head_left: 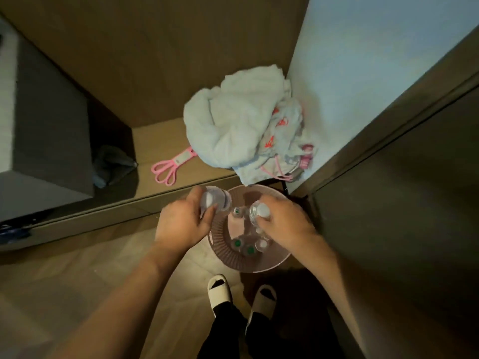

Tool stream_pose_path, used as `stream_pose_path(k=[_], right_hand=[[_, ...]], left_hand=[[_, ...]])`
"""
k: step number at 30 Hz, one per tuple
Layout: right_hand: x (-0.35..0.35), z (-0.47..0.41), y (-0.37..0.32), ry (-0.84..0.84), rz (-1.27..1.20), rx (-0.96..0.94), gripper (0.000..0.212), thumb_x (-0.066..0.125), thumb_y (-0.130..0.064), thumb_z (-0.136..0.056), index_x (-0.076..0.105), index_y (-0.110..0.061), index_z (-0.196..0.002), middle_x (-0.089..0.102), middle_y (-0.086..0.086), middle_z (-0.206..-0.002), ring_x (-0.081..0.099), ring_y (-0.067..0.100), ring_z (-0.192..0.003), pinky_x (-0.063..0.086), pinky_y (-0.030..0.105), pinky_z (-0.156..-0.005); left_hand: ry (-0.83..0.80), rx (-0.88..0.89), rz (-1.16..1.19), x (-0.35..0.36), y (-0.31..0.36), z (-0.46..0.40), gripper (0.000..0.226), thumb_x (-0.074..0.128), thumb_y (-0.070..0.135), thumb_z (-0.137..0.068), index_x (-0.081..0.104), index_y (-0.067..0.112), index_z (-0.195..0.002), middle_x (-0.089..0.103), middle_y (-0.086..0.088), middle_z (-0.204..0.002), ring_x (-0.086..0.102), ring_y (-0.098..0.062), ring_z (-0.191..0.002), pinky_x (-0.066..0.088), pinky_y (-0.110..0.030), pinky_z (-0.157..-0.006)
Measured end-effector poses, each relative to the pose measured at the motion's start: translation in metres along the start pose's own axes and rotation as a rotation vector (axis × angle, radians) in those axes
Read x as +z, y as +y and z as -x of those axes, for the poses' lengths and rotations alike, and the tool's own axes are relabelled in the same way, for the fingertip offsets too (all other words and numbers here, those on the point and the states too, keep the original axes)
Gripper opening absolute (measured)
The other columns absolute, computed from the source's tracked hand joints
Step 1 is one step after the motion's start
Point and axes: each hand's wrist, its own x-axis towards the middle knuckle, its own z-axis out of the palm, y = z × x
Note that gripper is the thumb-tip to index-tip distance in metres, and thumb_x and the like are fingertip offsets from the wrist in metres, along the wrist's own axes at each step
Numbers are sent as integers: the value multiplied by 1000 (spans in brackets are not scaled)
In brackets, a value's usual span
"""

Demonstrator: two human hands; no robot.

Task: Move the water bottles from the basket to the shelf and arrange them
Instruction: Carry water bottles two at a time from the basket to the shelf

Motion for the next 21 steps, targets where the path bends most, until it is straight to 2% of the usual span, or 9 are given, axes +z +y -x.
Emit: stream_pose_path(k=[3, 7, 12, 16, 17, 21], right_hand=[[-56, 43, -38, 187, -70, -74, 32, 66, -36, -83, 61, -17, -108, 69, 7, -96, 64, 29, -90, 49, 33, -71], [-106, 74, -82, 252, -143, -119, 28, 62, -41, -84, 58, -19, -101, 67, 7, -91, 62, 30, -84, 54, 42, -73], [-121, 88, -132, 217, -85, -227, 27, 60, -41, -86, 58, -19, -100, 66, 4, -90, 61, 28, -82, 52, 38, -73], [-113, 96, -186, 190, -10, -363, 29, 60, -42, -87, 60, -24, -110, 66, -2, -94, 56, 19, -78, 43, 29, -67], [-109, 99, -202, 167, 7, -395, 27, 60, -42, -88, 60, -25, -109, 66, -3, -93, 54, 17, -76, 39, 27, -65], [-83, 102, -276, 64, 44, -524, 22, 63, -44, -84, 58, -31, -102, 65, -6, -90, 59, 16, -81, 43, 28, -65]], left_hand=[[226, -32, 95, -79, 29, 27, 40, 53, 51, -87, 54, 20, -112, 69, -5, -77, 67, -32, -66, 56, -41, -58], [410, -145, 221, -142, 51, 50, 40, 62, 50, -86, 61, 17, -107, 70, -3, -88, 68, -26, -77, 57, -41, -65], [497, -229, 330, -181, 54, 90, 29, 71, 39, -81, 64, 18, -100, 68, 6, -84, 65, -9, -74, 59, -38, -64], [642, -336, 404, -203, 35, 134, 26, 73, 35, -78, 66, 18, -96, 63, 14, -77, 61, -1, -69, 47, -15, -59], [684, -375, 414, -209, 27, 146, 24, 73, 33, -78, 66, 18, -94, 61, 16, -75, 60, 0, -68, 44, -13, -58], [847, -512, 452, -237, -24, 192, 21, 74, 34, -78, 66, 19, -90, 62, 11, -71, 56, -5, -62, 47, -24, -57]])
